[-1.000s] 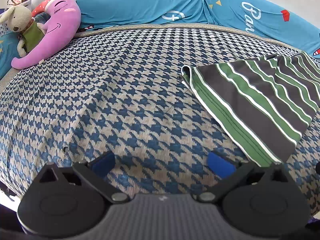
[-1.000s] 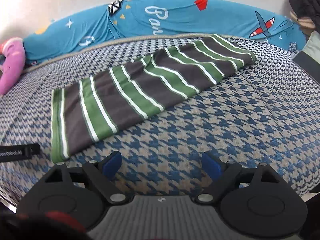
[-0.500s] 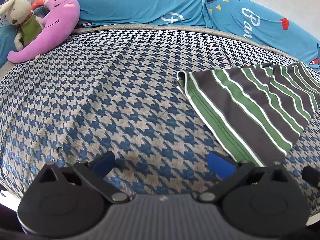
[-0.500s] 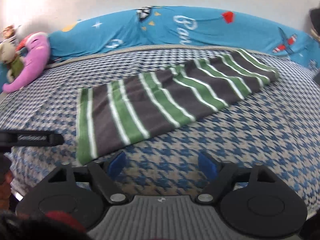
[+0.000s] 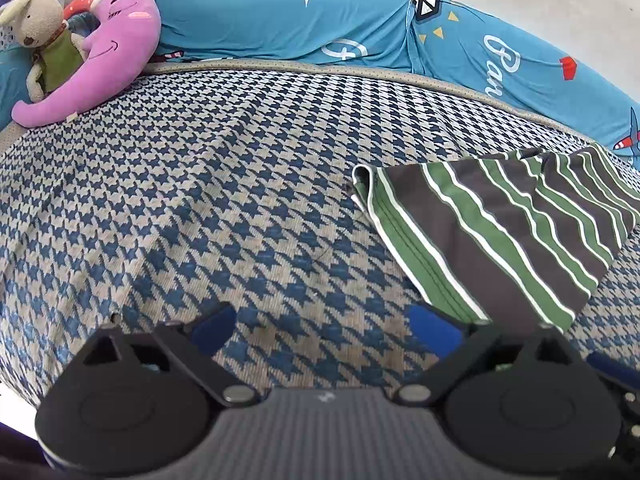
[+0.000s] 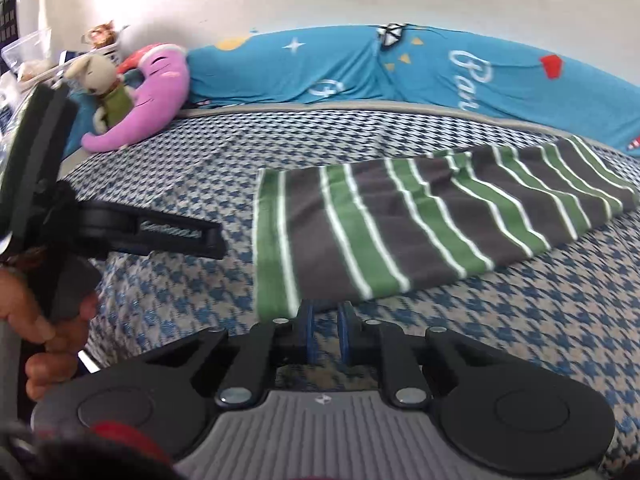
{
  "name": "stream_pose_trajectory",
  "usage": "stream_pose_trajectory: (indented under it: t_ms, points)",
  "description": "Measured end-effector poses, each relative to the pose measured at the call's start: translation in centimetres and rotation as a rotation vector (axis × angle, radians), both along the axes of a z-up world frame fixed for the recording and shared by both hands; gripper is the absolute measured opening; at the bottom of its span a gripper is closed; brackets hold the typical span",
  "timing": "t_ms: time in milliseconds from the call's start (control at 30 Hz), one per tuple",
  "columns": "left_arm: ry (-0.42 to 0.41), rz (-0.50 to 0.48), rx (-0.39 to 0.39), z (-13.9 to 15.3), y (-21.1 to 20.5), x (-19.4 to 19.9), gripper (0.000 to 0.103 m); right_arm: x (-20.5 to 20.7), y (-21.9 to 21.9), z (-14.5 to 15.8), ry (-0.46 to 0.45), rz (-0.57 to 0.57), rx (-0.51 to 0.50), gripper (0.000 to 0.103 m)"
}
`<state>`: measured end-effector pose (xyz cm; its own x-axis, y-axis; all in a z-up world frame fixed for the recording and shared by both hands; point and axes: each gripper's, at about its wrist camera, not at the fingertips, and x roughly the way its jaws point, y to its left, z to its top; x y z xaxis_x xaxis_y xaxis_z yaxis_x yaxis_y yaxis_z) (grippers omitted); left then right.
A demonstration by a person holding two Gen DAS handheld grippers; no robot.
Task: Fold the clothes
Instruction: 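Press the folded shirt edge flat with the right gripper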
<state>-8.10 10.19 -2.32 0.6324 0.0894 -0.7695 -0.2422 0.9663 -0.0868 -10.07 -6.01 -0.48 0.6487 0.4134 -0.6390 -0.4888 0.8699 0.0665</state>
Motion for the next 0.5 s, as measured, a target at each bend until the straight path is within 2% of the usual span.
stream_pose_trajectory:
  t_ms: [167,267,333,500]
  points:
    - [0.01,0.019,-0.019,-0.2,0.4,0.1,0.091,-0.2,1.0,-0.3,0.0,0.03,-0.002,0.015]
    - [0.014,0.027,-0.025,-0.2,0.7,0.1,0.097,-0.2,1.6,-0.3,-0.01,0.046,-0.01,0.026]
    - [0.017,0.037,-0.036,-0.3,1.1,0.1,0.099,-0.2,2.1,-0.4,-0.022,0.06,-0.023,0.037]
    - [0.015,0.071,-0.071,-0.3,2.2,0.1,0.103,-0.3,3.7,-0.8,-0.051,0.104,-0.077,0.041]
